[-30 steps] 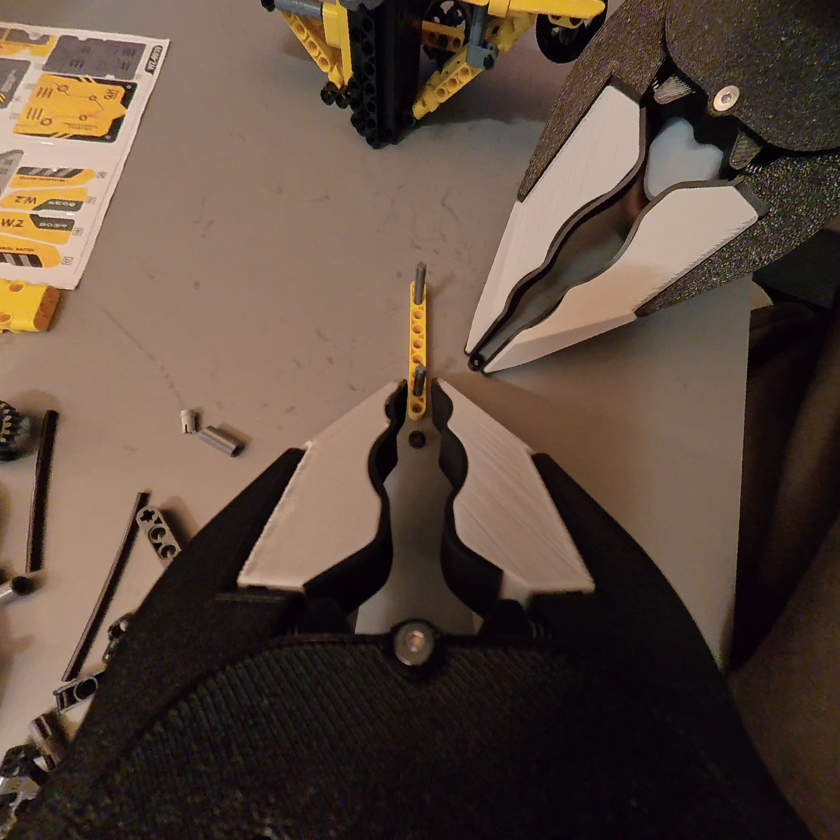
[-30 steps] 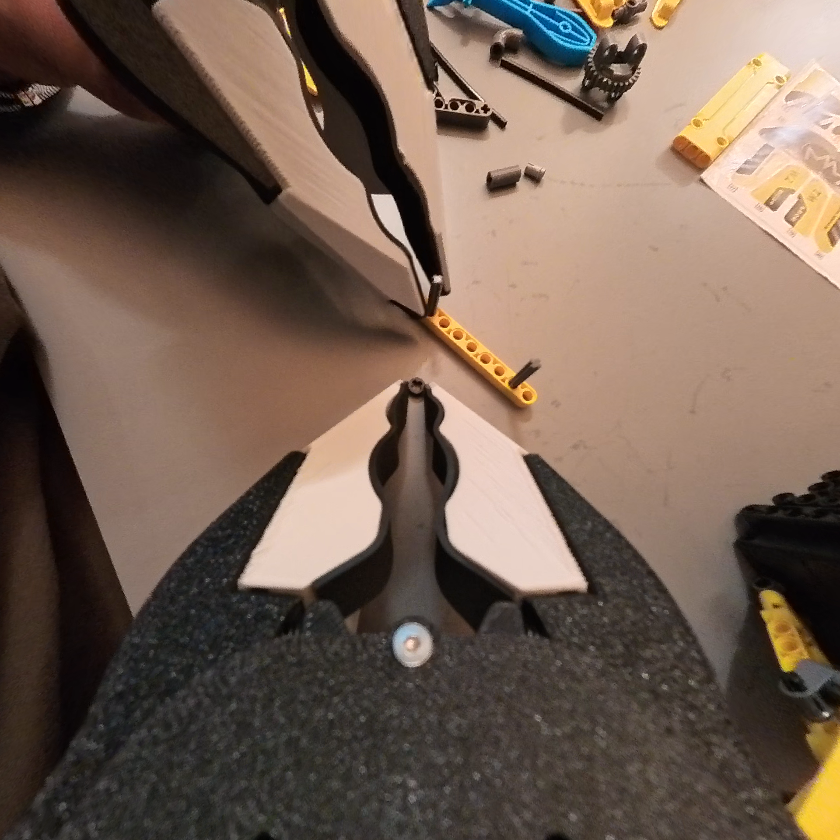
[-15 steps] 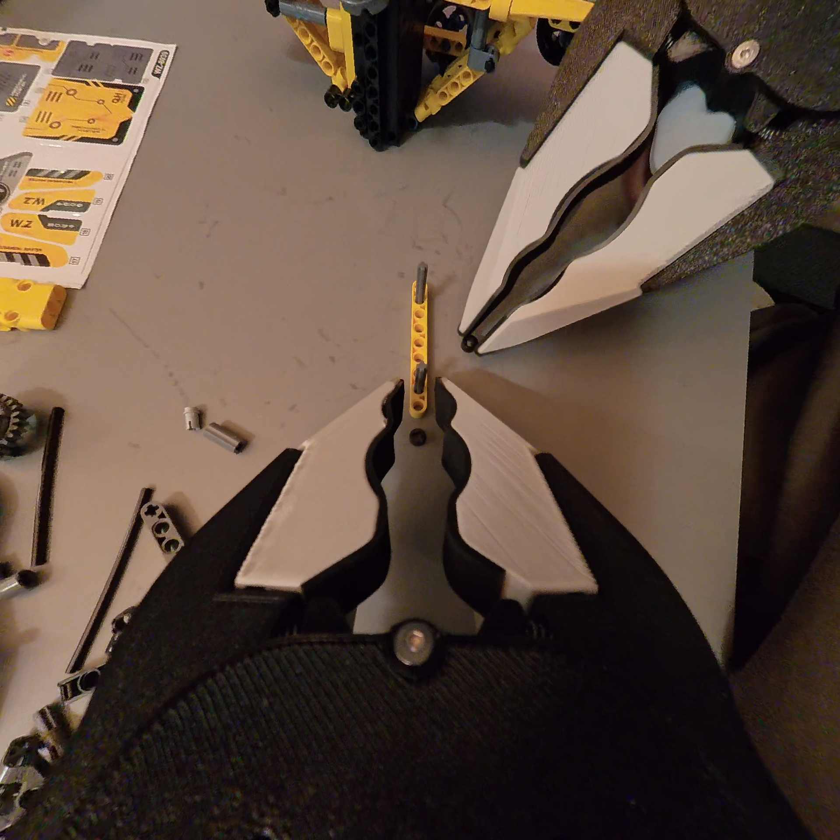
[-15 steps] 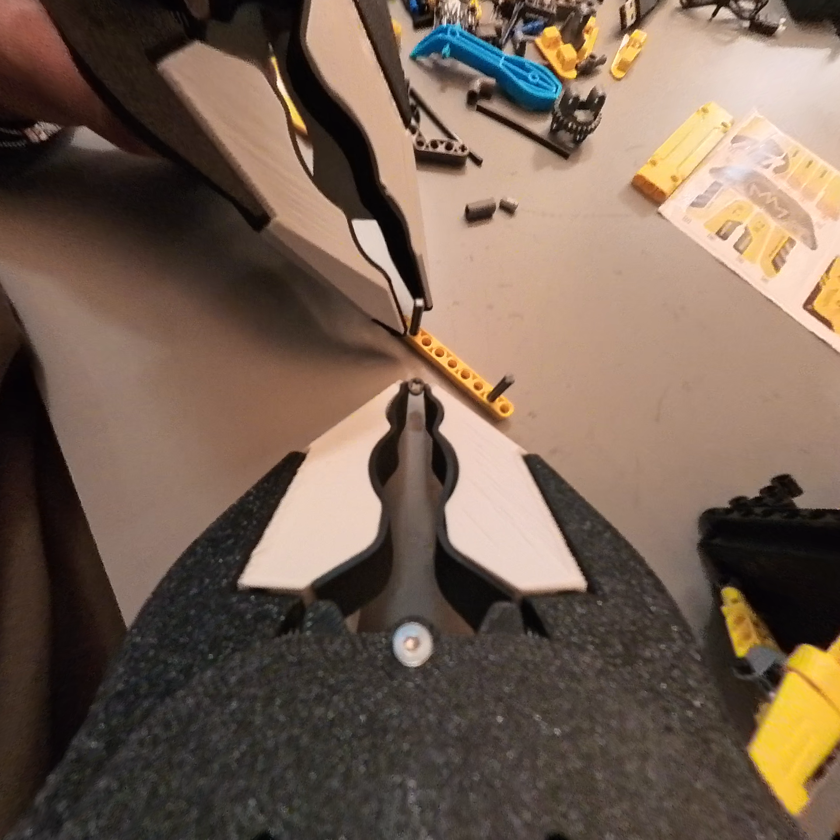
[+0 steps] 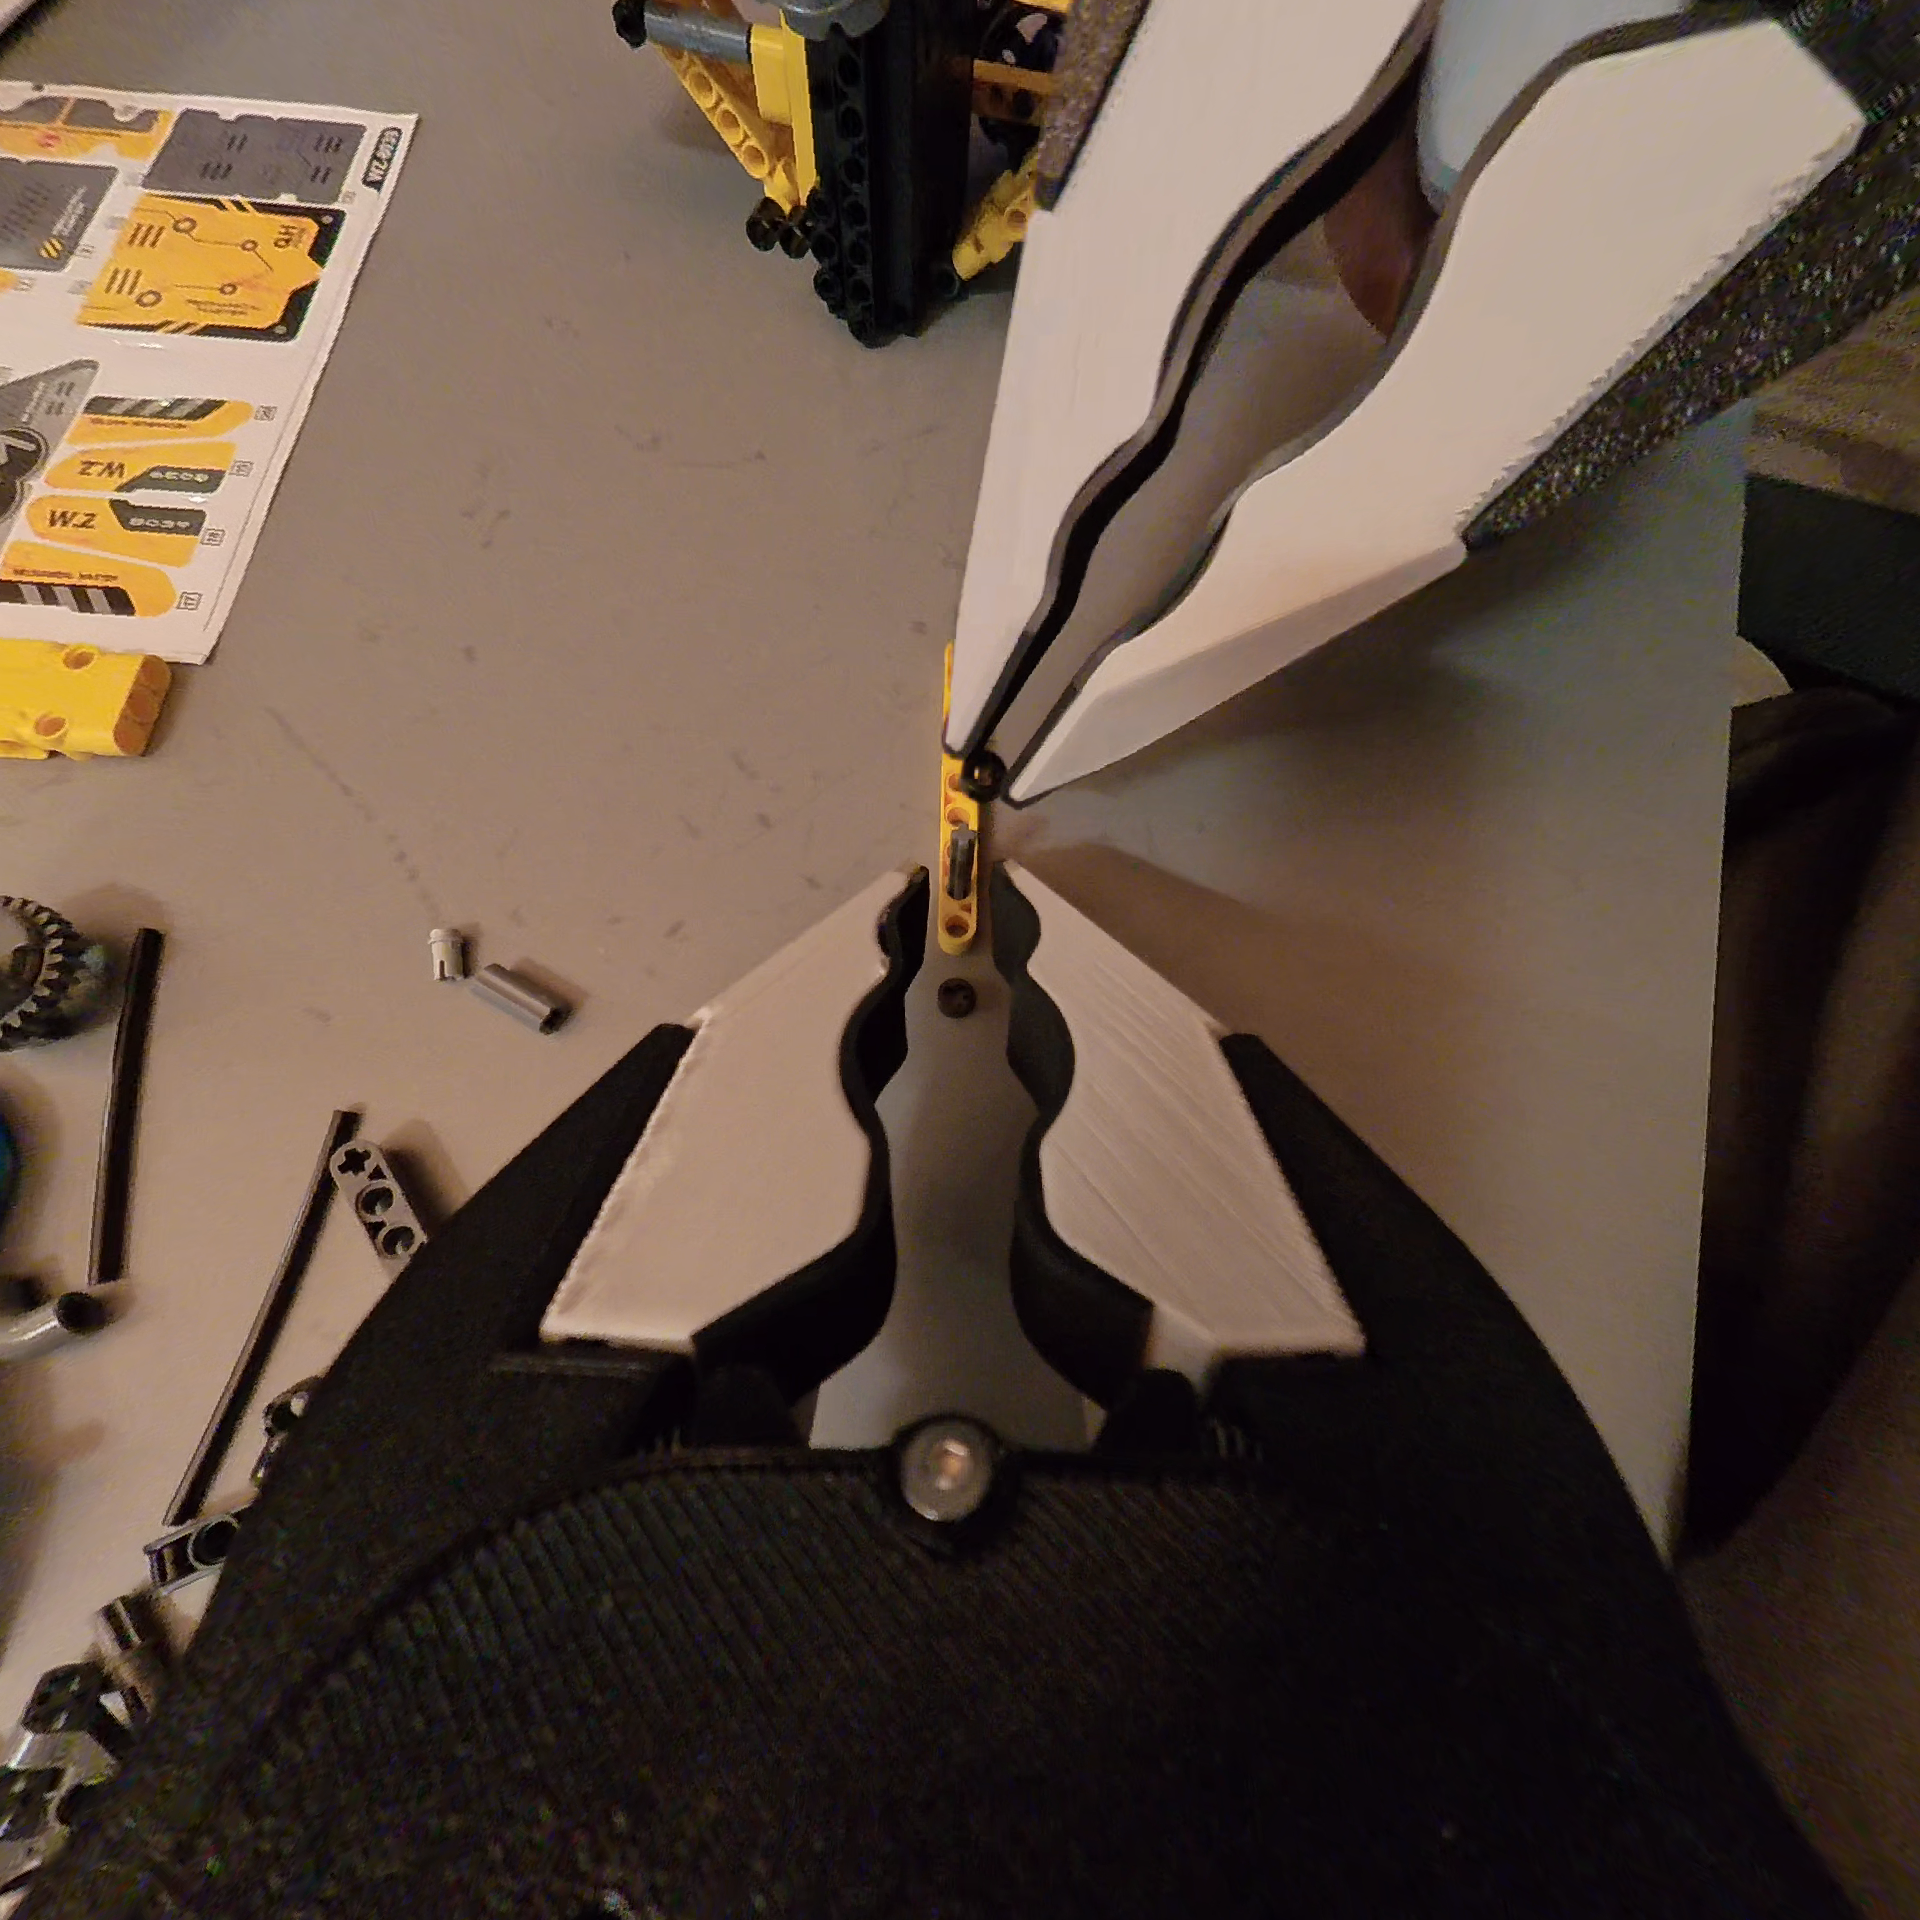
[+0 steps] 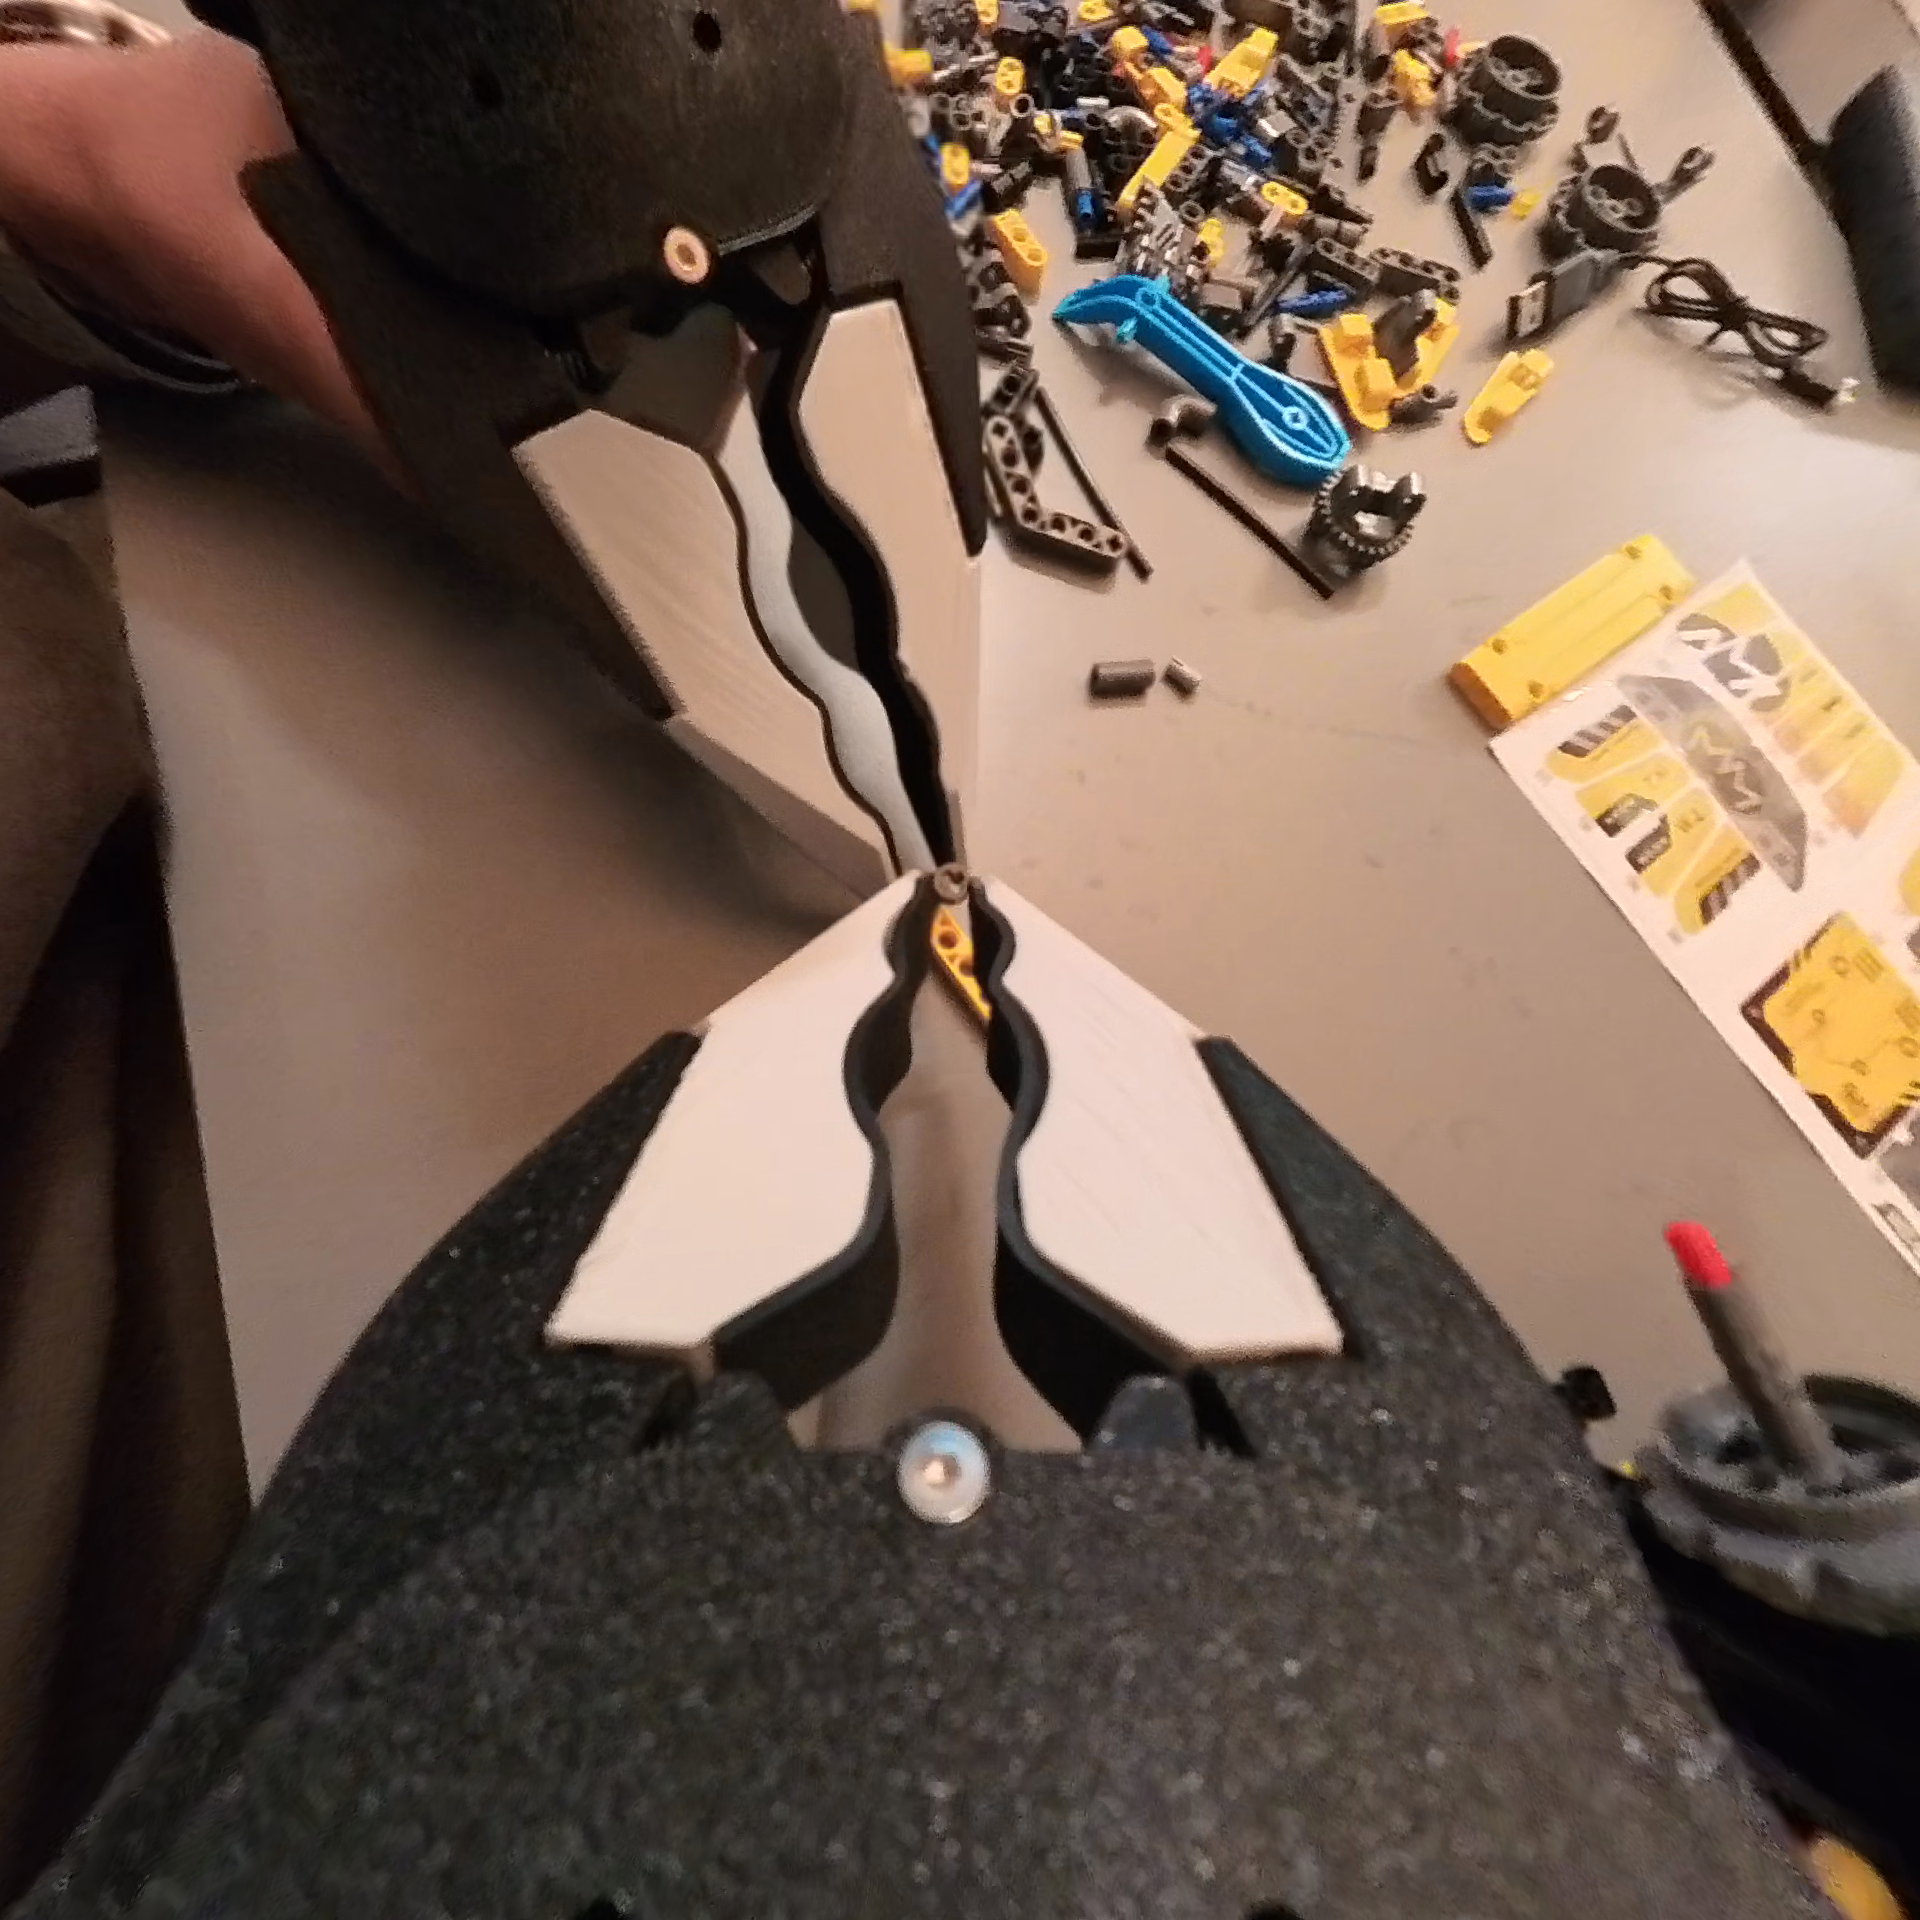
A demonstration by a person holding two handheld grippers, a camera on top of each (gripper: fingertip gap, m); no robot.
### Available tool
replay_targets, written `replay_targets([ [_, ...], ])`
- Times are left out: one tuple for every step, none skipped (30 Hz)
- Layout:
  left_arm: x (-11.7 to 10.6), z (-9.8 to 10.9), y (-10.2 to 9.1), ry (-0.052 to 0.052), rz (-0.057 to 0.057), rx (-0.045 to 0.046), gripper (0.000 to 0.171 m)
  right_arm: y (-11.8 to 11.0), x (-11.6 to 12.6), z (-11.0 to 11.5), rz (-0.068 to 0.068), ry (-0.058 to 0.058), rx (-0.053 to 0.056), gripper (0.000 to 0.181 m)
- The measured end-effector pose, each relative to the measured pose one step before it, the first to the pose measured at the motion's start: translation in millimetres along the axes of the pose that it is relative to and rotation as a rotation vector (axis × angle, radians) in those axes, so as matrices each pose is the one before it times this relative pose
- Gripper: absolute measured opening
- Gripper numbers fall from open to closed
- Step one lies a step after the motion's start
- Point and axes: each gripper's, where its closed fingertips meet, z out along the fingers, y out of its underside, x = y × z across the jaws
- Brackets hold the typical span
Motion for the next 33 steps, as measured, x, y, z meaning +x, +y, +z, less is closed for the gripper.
replay_targets([
  [-0.12,-0.18,-0.02,-0.0029,0.0009,0.00061,0.011,-1.1,-1.44,1.11,0.0053,-0.0276,-0.0004,0.006],
  [-0.13,-0.03,-0.06,-0.0023,0.0008,0.00119,0.01,-0.97,-1.44,1.17,0.0058,-0.0252,-0.001,0.006],
  [0.0,-0.17,-0.08,-0.0012,0.0004,0.00117,0.01,-0.34,-0.25,1.21,0.0066,-0.0126,-0.0061,0.006],
  [-0.02,-0.11,-0.11,-0.0004,-0.0001,0.00087,0.01,0.14,0.4,1.02,0.0042,-0.0026,-0.0103,0.006],
  [0.04,-0.09,0.06,0.0011,-0.0012,0.00003,0.01,0.13,0.24,0.69,-0.0009,0.0006,-0.0095,0.006],
  [0.24,0.09,0.14,0.0025,-0.0021,-0.00124,0.01,0.01,0.16,0.59,-0.0022,0.0043,-0.0078,0.006],
  [0.14,0.13,0.27,0.002,-0.0017,-0.00163,0.01,0.31,-0.28,0.15,-0.0015,0.0035,-0.0085,0.006],
  [0.18,0.08,0.16,0.0014,-0.0004,-0.00124,0.01,0.3,-0.58,0.16,-0.0023,0.0022,-0.007,0.006],
  [0.31,0.14,0.29,0.0017,0.0005,-0.00172,0.01,0.37,-0.27,-0.13,-0.0027,0.0033,-0.0054,0.006],
  [0.32,0.14,0.18,0.0017,0.001,-0.00182,0.01,0.69,-0.12,0.16,-0.0026,0.0026,-0.0057,0.006],
  [0.23,0.17,0.28,0.0007,0.0013,-0.00174,0.01,0.86,-0.02,0.17,-0.0013,0.0011,-0.0053,0.006],
  [0.07,0.25,0.24,-0.0003,0.0014,-0.0021,0.01,1.02,0.09,0.3,0.0003,-0.0008,-0.0044,0.006],
  [0.03,0.26,0.26,-0.0016,0.0013,-0.00234,0.01,0.89,0.17,0.4,0.0015,-0.0018,-0.0035,0.006],
  [-0.02,0.24,0.46,-0.0025,0.0013,-0.00297,0.01,0.96,0.52,0.49,0.0019,-0.0012,-0.0029,0.006],
  [-0.16,0.2,0.49,-0.0026,0.001,-0.00309,0.01,0.61,0.3,0.34,0.0017,-0.0016,-0.0024,0.006],
  [-0.13,0.17,0.27,-0.0024,0.0005,-0.00173,0.01,0.25,0.36,0.3,0.0008,-0.0011,-0.0008,0.006],
  [-0.22,0.0,0.21,-0.0017,-0.0002,-0.00096,0.01,-0.16,0.42,0.05,-0.0002,0.0001,0.0002,0.006],
  [-0.24,-0.03,0.01,-0.0012,-0.001,0.00001,0.01,-0.24,0.39,-0.03,-0.0005,0.0003,0.0003,0.006],
  [0.02,-0.02,0.0,0.0004,-0.0014,0.00009,0.009,-0.41,0.24,0.08,-0.0006,-0.0008,0.001,0.006],
  [-0.14,-0.03,-0.14,0.0001,-0.0008,0.0003,0.009,-0.4,-0.07,0.2,0.0005,-0.0031,0.0014,0.006],
  [0.0,0.0,-0.01,-0.0001,-0.0003,0.00007,0.009,-0.28,-0.18,0.25,0.0017,-0.0039,0.001,0.006],
  [0.02,0.15,0.23,0.0003,-0.0003,-0.0012,0.009,0.23,0.06,0.44,0.0016,-0.0027,-0.0007,0.006],
  [-0.05,0.14,0.16,0.0001,0.0001,-0.00186,0.009,0.45,-0.13,0.41,0.0009,-0.003,-0.0019,0.006],
  [0.01,0.29,0.32,-0.0003,0.0002,-0.002,0.009,0.11,-0.12,0.32,0.0007,-0.0024,0.0001,0.006],
  [-0.01,0.1,0.21,-0.0001,0.0001,-0.00196,0.009,-0.04,-0.13,0.04,0.0019,-0.0036,0.0008,0.006],
  [0.01,0.18,0.24,0.0,0.0,-0.00163,0.009,0.12,-0.07,-0.05,0.0026,-0.0028,-0.0003,0.006],
  [-0.27,0.19,0.07,-0.0018,-0.0006,-0.00126,0.008,0.01,0.02,-0.08,0.0014,-0.0021,-0.0005,0.006],
  [-0.5,0.03,0.18,-0.0035,-0.0012,-0.00103,0.006,0.04,-0.08,0.03,0.0008,-0.0023,-0.0008,0.006],
  [-0.43,0.14,0.09,-0.0025,-0.0006,-0.00103,0.005,0.17,-0.13,0.1,0.0005,-0.0027,-0.0018,0.006],
  [0.23,0.09,0.13,0.0007,0.0008,-0.00087,0.003,0.4,-0.14,0.27,-0.0002,-0.0016,-0.0041,0.006],
  [-0.14,0.11,0.13,-0.0014,0.0006,-0.00116,0.002,0.21,0.13,0.37,-0.0014,-0.0002,-0.0028,0.006],
  [0.01,0.18,0.07,-0.0007,0.0006,-0.0011,0.001,-0.03,-0.18,0.12,-0.0016,-0.0019,-0.002,0.006],
  [-0.07,0.05,0.12,-0.0004,0.0003,-0.00028,0.001,-0.03,-0.05,0.09,-0.0001,-0.0017,-0.0035,0.006],
])
